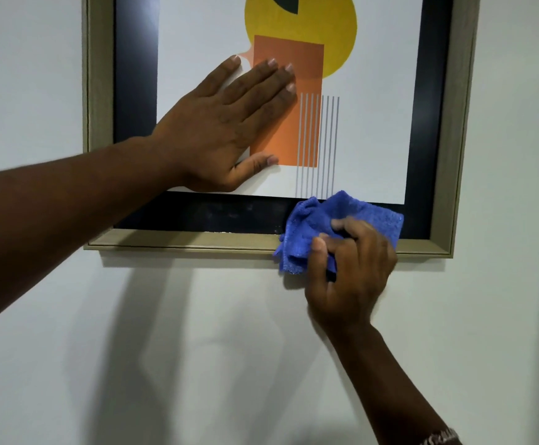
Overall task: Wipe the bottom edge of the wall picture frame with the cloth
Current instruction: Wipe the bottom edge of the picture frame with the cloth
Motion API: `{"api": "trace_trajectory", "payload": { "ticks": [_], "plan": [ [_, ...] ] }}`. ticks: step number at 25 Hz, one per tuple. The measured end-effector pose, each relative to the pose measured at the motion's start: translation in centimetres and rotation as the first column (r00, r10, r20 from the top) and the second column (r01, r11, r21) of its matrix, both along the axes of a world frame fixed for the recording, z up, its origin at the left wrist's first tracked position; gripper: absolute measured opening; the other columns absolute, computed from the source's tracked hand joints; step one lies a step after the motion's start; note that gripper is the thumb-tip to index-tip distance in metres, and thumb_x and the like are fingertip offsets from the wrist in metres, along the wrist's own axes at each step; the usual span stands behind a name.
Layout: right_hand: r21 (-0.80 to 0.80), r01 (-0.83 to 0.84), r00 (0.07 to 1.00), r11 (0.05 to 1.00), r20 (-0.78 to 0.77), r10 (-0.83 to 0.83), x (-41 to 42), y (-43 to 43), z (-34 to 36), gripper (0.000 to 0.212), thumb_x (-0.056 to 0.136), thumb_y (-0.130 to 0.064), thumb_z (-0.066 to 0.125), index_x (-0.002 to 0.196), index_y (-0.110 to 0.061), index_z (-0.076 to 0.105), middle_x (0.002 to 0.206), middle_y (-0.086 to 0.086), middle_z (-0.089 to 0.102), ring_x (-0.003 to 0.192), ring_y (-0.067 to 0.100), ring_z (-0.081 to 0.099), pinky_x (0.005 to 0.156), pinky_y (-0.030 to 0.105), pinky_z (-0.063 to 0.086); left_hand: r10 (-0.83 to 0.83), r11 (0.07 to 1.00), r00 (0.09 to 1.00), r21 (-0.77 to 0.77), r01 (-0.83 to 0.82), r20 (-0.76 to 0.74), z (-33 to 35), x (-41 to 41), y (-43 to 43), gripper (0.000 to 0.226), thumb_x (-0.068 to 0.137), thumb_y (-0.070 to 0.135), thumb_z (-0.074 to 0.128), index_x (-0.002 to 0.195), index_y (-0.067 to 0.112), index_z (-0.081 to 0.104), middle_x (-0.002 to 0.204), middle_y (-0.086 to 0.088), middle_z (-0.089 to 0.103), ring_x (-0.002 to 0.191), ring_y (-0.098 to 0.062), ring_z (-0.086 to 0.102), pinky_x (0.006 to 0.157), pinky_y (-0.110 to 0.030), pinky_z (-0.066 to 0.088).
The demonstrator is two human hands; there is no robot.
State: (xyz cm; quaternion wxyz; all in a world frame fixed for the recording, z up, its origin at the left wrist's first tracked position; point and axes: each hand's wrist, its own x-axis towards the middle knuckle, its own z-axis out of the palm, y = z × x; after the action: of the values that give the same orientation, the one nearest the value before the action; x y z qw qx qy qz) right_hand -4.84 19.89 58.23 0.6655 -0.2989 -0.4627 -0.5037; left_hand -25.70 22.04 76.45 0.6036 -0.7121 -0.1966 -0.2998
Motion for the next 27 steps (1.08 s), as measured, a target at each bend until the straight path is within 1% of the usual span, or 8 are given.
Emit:
{"api": "trace_trajectory", "payload": {
  "ticks": [2,5,8,12,15,19,23,27],
  "plan": [
    [-0.004,-0.017,1.000,1.000,0.003,0.017,0.4,-0.1,-0.1,0.019,0.098,-0.029,0.051,0.088,-0.014,0.057,0.100,0.014,0.069,0.103,0.028,0.061,0.093,0.044,0.042,-0.004,1.000,1.000,0.005,0.004,0.007,-0.2,0.0,0.1,0.082,0.095,0.062,0.015,0.156,0.009,0.005,0.165,-0.015,0.006,0.153,-0.029,0.005,0.125,-0.052,0.008],
    [-0.030,0.033,0.990,0.999,-0.135,-0.036,-1.5,0.5,0.5,0.022,0.098,-0.034,0.048,0.094,-0.016,0.060,0.105,0.011,0.068,0.106,0.027,0.060,0.096,0.045,0.040,-0.009,1.000,1.000,0.000,0.009,0.002,0.0,0.1,0.1,0.082,0.095,0.062,0.015,0.156,0.009,0.004,0.165,-0.015,0.005,0.153,-0.029,0.004,0.125,-0.052,0.007],
    [-0.016,0.062,0.997,0.998,0.053,-0.061,-1.5,0.6,-0.8,0.021,0.097,-0.033,0.052,0.102,-0.015,0.063,0.109,0.014,0.069,0.110,0.028,0.059,0.096,0.050,0.045,0.000,1.000,1.000,0.007,0.000,-0.001,0.0,-0.1,0.1,0.081,0.095,0.062,0.015,0.156,0.008,0.003,0.165,-0.015,0.004,0.153,-0.029,0.003,0.125,-0.052,0.007],
    [0.000,0.050,0.996,0.999,-0.074,-0.050,-2.5,1.0,0.0,0.022,0.096,-0.033,0.053,0.095,-0.015,0.066,0.106,0.013,0.070,0.107,0.029,0.061,0.096,0.052,0.045,0.000,1.000,1.000,0.018,0.000,-0.005,-0.2,0.0,0.3,0.081,0.096,0.061,0.015,0.156,0.008,0.003,0.165,-0.015,0.004,0.153,-0.029,0.003,0.125,-0.052,0.008],
    [-0.018,0.046,0.998,0.999,0.039,-0.045,-2.2,0.6,-0.8,0.022,0.097,-0.033,0.054,0.098,-0.014,0.066,0.107,0.014,0.069,0.109,0.029,0.060,0.099,0.052,0.044,0.003,1.000,1.000,0.009,-0.002,-0.021,0.2,-0.6,0.2,0.082,0.094,0.062,0.013,0.156,0.009,0.002,0.166,-0.015,0.002,0.153,-0.029,0.001,0.125,-0.052,0.007],
    [-0.042,0.016,0.980,0.999,-0.195,-0.024,-3.1,0.6,0.6,0.030,0.097,-0.039,0.050,0.096,-0.014,0.067,0.106,0.013,0.067,0.108,0.027,0.056,0.097,0.056,0.043,0.019,1.000,0.999,0.002,-0.019,-0.035,0.2,-0.9,0.3,0.083,0.094,0.063,0.012,0.156,0.009,0.001,0.166,-0.015,0.001,0.153,-0.029,0.001,0.125,-0.053,0.008],
    [-0.083,0.038,0.999,0.996,0.032,-0.036,-4.6,0.5,-1.2,0.034,0.097,-0.042,0.050,0.108,-0.016,0.069,0.112,0.011,0.066,0.113,0.027,0.056,0.107,0.048,0.036,0.012,1.000,0.998,0.008,-0.012,-0.064,0.5,-1.7,0.4,0.081,0.095,0.062,0.012,0.156,0.008,0.001,0.166,-0.015,0.002,0.153,-0.029,0.001,0.125,-0.052,0.008],
    [-0.027,-0.008,0.975,1.000,-0.221,0.002,-7.1,1.3,0.4,0.031,0.096,-0.040,0.051,0.099,-0.017,0.072,0.107,0.011,0.068,0.111,0.026,0.056,0.104,0.049,0.038,0.021,1.000,0.999,0.017,-0.020,-0.041,0.3,-2.7,0.6,0.080,0.095,0.062,0.012,0.156,0.010,0.001,0.166,-0.014,0.002,0.153,-0.028,0.001,0.125,-0.051,0.007]
  ]
}}
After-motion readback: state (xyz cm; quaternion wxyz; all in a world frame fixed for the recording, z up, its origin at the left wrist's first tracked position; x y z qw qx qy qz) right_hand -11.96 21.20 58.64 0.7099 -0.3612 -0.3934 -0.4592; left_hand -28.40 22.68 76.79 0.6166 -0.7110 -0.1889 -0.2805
